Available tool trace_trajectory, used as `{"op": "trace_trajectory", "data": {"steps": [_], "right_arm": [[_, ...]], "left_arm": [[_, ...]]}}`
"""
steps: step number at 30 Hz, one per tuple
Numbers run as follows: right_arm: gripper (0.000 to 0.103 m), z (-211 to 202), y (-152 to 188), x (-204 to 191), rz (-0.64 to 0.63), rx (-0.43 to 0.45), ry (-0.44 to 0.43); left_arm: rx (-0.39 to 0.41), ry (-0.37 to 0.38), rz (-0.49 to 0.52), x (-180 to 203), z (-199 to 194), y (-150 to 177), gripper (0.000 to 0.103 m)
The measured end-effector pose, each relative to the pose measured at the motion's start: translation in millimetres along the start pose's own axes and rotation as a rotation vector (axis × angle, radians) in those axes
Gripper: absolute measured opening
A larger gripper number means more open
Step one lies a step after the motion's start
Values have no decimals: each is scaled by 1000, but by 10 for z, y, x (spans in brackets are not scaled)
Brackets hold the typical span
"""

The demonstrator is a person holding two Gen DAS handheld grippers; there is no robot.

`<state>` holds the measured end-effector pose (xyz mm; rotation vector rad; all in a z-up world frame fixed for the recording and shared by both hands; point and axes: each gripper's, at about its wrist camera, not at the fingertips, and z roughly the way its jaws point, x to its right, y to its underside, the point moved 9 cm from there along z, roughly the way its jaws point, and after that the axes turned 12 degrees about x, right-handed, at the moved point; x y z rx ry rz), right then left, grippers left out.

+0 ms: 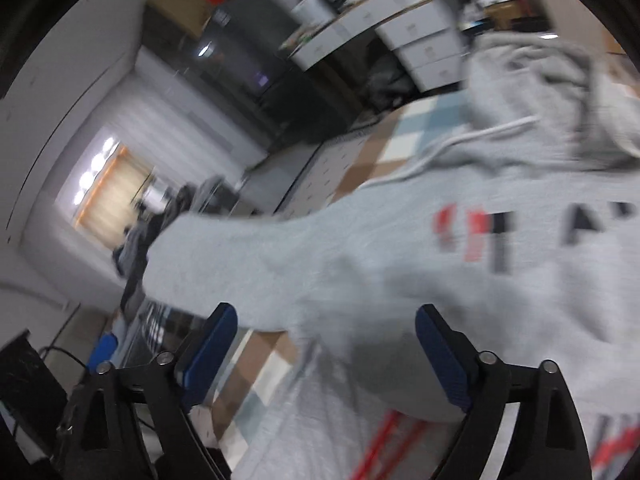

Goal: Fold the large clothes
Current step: 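Carry the sleeve across the hoodie body and release it with the right gripper, then reach the left gripper to the other hoodie sleeve cuff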

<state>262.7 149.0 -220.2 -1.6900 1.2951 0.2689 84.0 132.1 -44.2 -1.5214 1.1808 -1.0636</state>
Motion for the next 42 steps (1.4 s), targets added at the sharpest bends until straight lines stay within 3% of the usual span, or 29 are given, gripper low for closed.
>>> {"op": "trace_trajectory", "data": {"steps": [3, 9, 12, 14, 17, 20, 23, 28, 36, 42], "right_arm": [[99, -347, -117, 451, 47, 60, 105], [99, -940, -146, 1640, 296, 129, 298], [99, -1031, -22, 1903, 368, 103, 324], [99, -1086, 0, 1909, 385, 132, 286], [99, -1212, 57, 1771, 414, 150, 257], [100, -1400, 38, 1386, 365, 207, 167], [103, -1739, 53, 784, 248, 304, 65], [103, -2167, 221, 14, 72, 471, -7], [103, -2433, 625, -524, -188, 600, 79], [103, -2473, 700, -504, -178, 596, 61]], "left_arm": [[0, -6, 3, 5, -6, 4, 102], [-3, -26, 37, 27, 12, 33, 102], [-14, -48, 49, 14, 40, 65, 102], [-22, -64, 51, -25, 61, 80, 102], [-29, -80, 49, -55, 76, 93, 102], [-37, -94, 53, -81, 81, 114, 102], [-38, -102, 55, -106, 64, 117, 102], [-6, -132, 45, -162, -1, 58, 102], [59, -229, -26, -572, -343, -246, 102], [55, -274, -104, -1185, -584, -482, 102]]}}
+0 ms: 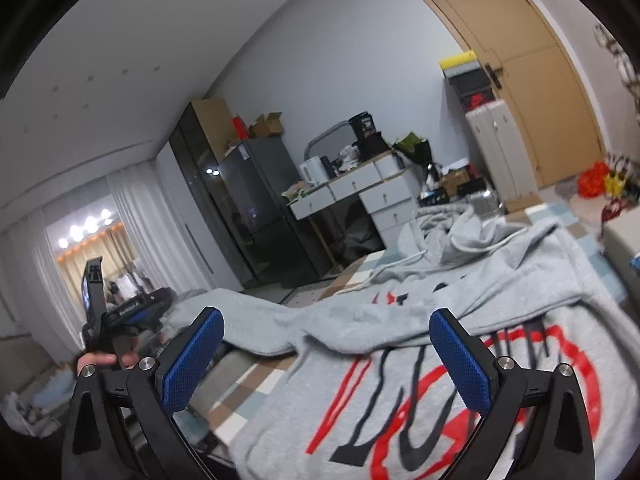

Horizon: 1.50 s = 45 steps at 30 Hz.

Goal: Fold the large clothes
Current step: 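Reach the left gripper to the other hoodie sleeve cuff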

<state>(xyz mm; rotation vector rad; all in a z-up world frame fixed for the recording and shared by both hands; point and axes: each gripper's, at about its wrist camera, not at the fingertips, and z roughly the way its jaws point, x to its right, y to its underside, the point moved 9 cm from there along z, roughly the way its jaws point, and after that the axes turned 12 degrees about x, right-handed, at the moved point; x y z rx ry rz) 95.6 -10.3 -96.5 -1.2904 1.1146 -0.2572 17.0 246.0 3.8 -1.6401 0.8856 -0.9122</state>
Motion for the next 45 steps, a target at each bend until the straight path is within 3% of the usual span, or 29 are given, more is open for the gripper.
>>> {"op": "trace_trajectory", "data": {"steps": [6, 11, 14, 23, 28, 34, 38, 45], "right_arm": [[103, 11, 32, 92, 102, -36, -31], [103, -36, -8, 149, 131, -26, -33], [103, -49, -19, 160, 151, -22, -33], [103, -10, 11, 257, 196, -36, -17], [103, 32, 64, 300, 219, -55, -3], [103, 79, 123, 316, 208, -77, 17], [103, 110, 169, 316, 200, -93, 25], [103, 157, 239, 277, 190, -122, 22]], "left_arm": [[-158, -56, -207, -928, 299, -41, 102], [-338, 20, -522, -1486, 629, 197, 102], [-381, 42, -619, -1628, 782, 324, 102], [-408, 144, -750, -1790, 1138, 483, 102], [-370, 244, -837, -1790, 1272, 339, 102], [-337, 298, -942, -1940, 1252, 272, 102], [-303, 341, -929, -1957, 1158, 116, 102], [-399, 295, -865, -1947, 1105, 319, 102]]}}
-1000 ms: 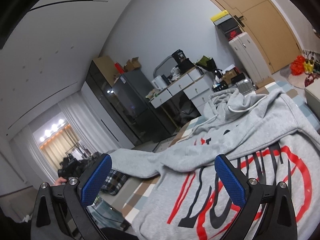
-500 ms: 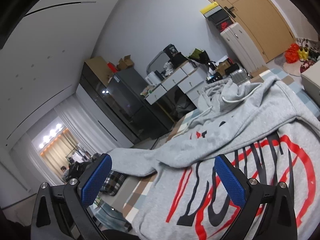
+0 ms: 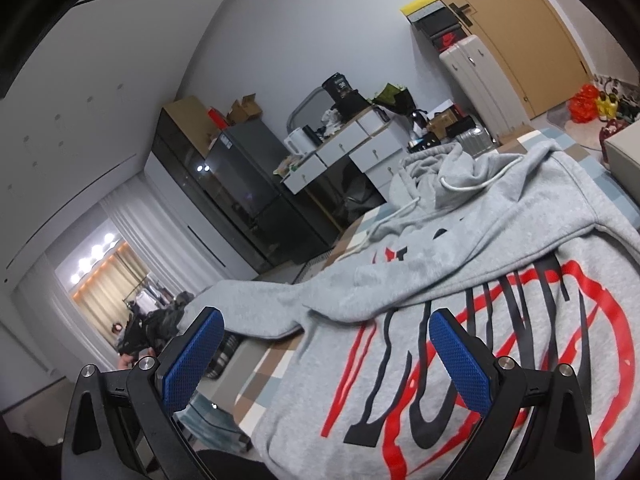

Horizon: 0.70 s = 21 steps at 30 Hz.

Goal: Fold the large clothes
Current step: 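Reach the left gripper to the other hoodie sleeve cuff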

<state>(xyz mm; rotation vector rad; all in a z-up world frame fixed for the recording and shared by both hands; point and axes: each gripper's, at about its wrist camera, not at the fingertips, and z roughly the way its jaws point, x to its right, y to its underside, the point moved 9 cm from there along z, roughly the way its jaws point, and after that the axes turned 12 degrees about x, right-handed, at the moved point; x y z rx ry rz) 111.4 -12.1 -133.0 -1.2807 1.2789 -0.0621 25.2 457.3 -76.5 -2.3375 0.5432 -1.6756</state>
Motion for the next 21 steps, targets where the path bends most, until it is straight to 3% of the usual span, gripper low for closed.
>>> {"op": "trace_trajectory", "data": {"steps": [9, 16, 21], "right_arm": [[103, 6, 48, -59, -35, -13, 3], [103, -2, 27, -34, -32, -7, 8], [103, -3, 25, -25, -30, -8, 8]], "left_arm": [[42, -88, -12, -171, 182, -84, 102], [139, -47, -73, -141, 108, -264, 102], [186, -23, -43, -48, 23, -214, 98]]}}
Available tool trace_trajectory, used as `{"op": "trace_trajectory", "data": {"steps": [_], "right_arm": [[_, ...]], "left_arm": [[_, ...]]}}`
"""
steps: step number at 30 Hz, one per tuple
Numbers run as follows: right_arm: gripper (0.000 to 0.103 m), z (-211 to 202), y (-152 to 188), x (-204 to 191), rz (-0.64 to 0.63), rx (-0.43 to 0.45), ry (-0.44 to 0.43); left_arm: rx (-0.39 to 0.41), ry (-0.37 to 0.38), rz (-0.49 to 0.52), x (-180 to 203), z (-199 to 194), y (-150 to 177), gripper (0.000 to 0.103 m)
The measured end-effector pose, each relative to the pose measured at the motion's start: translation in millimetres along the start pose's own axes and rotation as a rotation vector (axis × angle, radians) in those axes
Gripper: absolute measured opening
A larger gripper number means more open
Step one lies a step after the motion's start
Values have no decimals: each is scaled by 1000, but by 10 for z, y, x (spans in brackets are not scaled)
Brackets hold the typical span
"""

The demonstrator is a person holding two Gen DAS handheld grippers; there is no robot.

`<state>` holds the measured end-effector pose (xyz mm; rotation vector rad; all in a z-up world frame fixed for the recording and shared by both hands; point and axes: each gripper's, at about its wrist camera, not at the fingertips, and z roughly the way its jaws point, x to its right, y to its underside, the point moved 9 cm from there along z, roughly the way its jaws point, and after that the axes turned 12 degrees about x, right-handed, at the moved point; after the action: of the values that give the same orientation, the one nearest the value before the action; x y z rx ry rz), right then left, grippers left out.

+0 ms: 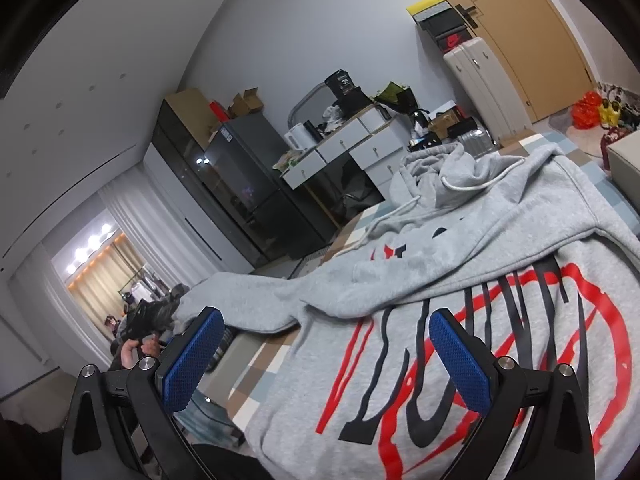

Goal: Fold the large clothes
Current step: 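Reach the left gripper to the other hoodie sleeve cuff, then grasp the sleeve cuff with the left gripper and lay it across the body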

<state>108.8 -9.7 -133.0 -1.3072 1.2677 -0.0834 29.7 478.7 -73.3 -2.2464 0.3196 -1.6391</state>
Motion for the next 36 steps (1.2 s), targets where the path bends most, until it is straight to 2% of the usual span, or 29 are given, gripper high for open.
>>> {"op": "trace_trajectory", "data": {"steps": [6, 7, 9, 11, 14, 16, 18, 20, 22, 23, 24, 30, 36], "right_arm": [[103, 19, 17, -5, -3, -11, -6], [103, 22, 19, -16, -4, -12, -6], [103, 15, 16, -31, -11, -10, -9], [103, 9, 9, -55, -17, -6, -13], [103, 19, 30, -64, -25, -12, -13], [103, 32, 52, -75, -30, -20, -11], [103, 32, 52, -96, -35, -20, -17], [103, 22, 44, -134, -51, -12, -20], [103, 15, 48, -161, -65, -11, -24], [103, 13, 50, -168, -68, -11, -25], [103, 14, 53, -174, -70, -12, -28], [103, 19, 64, -209, -64, -17, -45], [103, -3, 34, -204, -44, -10, -55]], "left_arm": [[24, 22, 46, 134, -8, 28, 92], [51, 18, 53, 146, -42, 9, 90], [86, 75, 83, 241, -88, 5, 90], [82, 60, 129, 253, -26, 24, 90], [43, 32, 146, 185, 154, 32, 90], [62, 10, 141, 111, 219, -36, 90], [77, 10, 91, 36, 249, -95, 90], [93, 8, 58, 4, 245, -147, 79], [93, -9, 58, -2, 240, -154, 38], [84, -32, 69, -27, 246, -161, 26], [77, -43, 79, -18, 244, -143, 6], [154, -3, 124, 240, 55, -239, 2], [170, 67, 188, 900, 42, -241, 2]]}}
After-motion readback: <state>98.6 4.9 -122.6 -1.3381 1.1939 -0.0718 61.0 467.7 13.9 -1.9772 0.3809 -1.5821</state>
